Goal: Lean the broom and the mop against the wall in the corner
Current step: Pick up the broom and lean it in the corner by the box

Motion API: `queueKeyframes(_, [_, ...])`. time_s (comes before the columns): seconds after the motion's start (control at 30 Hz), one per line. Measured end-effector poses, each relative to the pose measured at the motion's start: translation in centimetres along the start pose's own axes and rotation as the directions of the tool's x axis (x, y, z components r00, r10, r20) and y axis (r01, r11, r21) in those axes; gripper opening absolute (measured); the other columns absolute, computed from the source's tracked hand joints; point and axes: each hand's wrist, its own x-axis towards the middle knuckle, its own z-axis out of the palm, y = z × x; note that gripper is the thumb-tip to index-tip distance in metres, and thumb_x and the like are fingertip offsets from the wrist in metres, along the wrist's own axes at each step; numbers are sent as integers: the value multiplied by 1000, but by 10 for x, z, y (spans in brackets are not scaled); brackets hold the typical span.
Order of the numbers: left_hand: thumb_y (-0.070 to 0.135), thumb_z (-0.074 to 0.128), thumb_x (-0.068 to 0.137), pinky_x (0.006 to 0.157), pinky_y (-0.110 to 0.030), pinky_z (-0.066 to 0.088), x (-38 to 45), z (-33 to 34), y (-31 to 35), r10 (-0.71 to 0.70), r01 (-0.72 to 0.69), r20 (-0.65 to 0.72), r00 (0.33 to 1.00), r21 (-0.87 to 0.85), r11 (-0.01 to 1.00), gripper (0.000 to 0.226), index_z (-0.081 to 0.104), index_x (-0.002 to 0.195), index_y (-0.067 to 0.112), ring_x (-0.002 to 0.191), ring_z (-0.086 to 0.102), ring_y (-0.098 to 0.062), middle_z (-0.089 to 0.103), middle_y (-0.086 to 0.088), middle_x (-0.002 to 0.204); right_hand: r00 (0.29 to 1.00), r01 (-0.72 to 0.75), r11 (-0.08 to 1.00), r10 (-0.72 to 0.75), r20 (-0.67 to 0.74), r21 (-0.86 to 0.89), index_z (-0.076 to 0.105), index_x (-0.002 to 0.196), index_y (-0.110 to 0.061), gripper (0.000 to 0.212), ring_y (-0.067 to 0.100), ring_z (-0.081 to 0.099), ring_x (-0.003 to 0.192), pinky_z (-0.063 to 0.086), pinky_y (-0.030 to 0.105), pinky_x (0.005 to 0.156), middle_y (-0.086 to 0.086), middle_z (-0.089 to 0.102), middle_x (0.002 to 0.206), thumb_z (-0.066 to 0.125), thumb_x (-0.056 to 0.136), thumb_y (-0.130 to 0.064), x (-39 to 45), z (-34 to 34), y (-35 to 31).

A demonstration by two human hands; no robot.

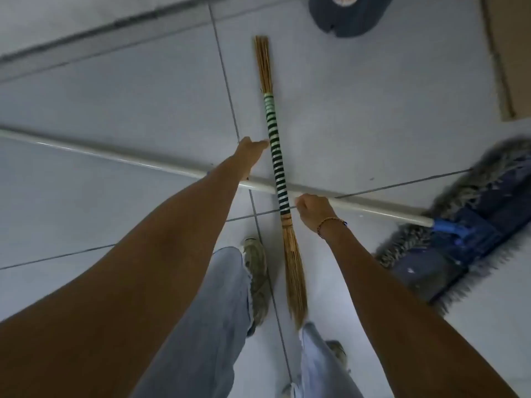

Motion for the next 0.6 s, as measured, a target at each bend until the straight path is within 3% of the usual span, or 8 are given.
queueKeyframes(0.07, [34,54,93,113,-44,31,37,11,-7,-10,8,-23,1000,-50,999,69,24,148,6,138,37,-33,35,-15,151,996,-39,999,38,75,12,60,92,-3,39,20,49,71,38,23,61,12,55,81,34,98,-31,30,24,13])
queueKeyframes(0.13, [33,56,92,106,-36,41,78,20,-17,-18,19,8,1000,-120,993,55,43,138,5,124,51,-28,52,-16,132,991,-69,995,60,119,69,61,95,-5,38,14,50,62,37,20,54,7,57,77,44,94,-38,62,51,25])
queueKeyframes(0.2, [29,56,93,92,-29,48,93,25,-16,13,-4,48,999,-189,982,42,54,126,2,106,59,-23,61,-11,112,995,-71,985,58,87,158,62,102,-7,35,15,56,68,45,22,63,5,60,80,53,90,-39,80,69,30])
queueKeyframes(0.37, [25,55,94,102,-38,50,84,24,-4,144,-127,67,987,-215,968,43,52,130,1,116,61,-29,62,-16,127,996,-84,970,90,-13,228,60,106,-7,31,18,58,79,46,28,71,8,66,92,62,86,-30,75,78,24])
queueKeyframes(0.6, [22,59,92,98,-34,50,-45,3,48,285,-248,162,945,-215,945,47,50,132,-2,119,60,-31,60,-20,131,984,-115,956,146,-99,268,59,110,-7,34,26,64,94,46,27,75,12,68,105,65,84,-28,-17,20,-7])
